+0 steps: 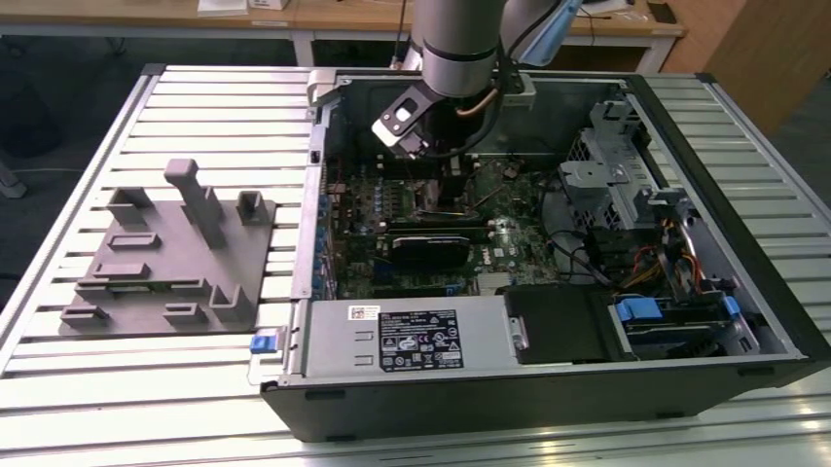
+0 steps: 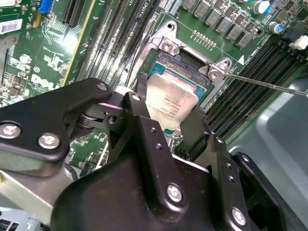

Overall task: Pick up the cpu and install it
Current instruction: 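Place the cpu into insertion slot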

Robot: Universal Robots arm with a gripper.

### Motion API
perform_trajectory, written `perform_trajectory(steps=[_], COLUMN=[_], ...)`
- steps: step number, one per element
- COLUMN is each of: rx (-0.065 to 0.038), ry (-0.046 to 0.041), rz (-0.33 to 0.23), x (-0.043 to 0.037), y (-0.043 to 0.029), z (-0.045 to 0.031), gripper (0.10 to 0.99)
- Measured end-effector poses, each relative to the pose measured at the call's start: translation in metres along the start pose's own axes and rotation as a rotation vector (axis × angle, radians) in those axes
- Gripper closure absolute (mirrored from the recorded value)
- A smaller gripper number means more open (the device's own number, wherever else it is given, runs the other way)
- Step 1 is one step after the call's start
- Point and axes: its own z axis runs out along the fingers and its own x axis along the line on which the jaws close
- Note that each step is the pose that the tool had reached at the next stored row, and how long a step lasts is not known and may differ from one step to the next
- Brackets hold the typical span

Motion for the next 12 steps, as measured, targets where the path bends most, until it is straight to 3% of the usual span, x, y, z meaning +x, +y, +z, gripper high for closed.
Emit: perform_trajectory(steps=[12], rx=[0.000], ry=[-0.0003], rz=[0.012], x=[0.0012], y=[-0.0004], z=[0.0077], gripper=[0.557])
